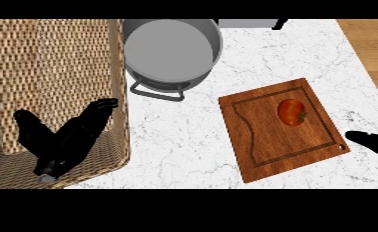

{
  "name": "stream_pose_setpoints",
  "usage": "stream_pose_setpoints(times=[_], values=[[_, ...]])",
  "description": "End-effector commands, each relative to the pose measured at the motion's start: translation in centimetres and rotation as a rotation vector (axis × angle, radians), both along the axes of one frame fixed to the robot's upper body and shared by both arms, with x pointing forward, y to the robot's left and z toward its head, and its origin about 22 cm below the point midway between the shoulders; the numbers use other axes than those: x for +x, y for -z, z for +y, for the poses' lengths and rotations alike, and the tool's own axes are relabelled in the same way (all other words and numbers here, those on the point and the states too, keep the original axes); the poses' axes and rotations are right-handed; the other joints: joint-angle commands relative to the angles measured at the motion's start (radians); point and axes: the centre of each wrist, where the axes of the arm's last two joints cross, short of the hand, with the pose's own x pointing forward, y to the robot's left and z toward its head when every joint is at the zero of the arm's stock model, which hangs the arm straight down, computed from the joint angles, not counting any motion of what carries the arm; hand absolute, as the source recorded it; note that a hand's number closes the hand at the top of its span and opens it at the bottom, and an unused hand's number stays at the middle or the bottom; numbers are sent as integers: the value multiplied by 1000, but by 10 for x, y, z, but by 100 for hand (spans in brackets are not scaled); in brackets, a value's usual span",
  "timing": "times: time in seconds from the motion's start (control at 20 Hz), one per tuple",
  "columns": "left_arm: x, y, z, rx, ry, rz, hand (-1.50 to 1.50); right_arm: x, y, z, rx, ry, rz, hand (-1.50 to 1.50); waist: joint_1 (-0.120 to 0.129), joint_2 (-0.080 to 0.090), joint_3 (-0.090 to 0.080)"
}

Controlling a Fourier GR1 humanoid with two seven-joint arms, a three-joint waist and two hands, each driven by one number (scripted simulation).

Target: Pick the tomato from the cutting board and place it in the pot

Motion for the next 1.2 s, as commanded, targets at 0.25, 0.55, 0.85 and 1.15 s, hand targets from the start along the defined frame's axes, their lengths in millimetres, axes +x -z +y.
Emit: stream_pose_setpoints(times=[0.25, 0.55, 0.85, 1.15], values=[[-1, 16, -45, -11, 86, -106, 0, 6, -46, 9, 139, 39, 40, -150, 13, 13, -2], [-4, 26, -20, -14, 93, -109, 0, 24, -18, 33, 159, 11, 27, -150, 23, 15, -2], [-5, 12, -20, 2, 89, -100, 0, 32, 5, 50, 108, 5, 113, -150, 22, 13, -1], [-3, 25, -26, -22, 88, -94, 0, 42, 10, 40, 55, 15, 212, -150, 20, 14, -2]])
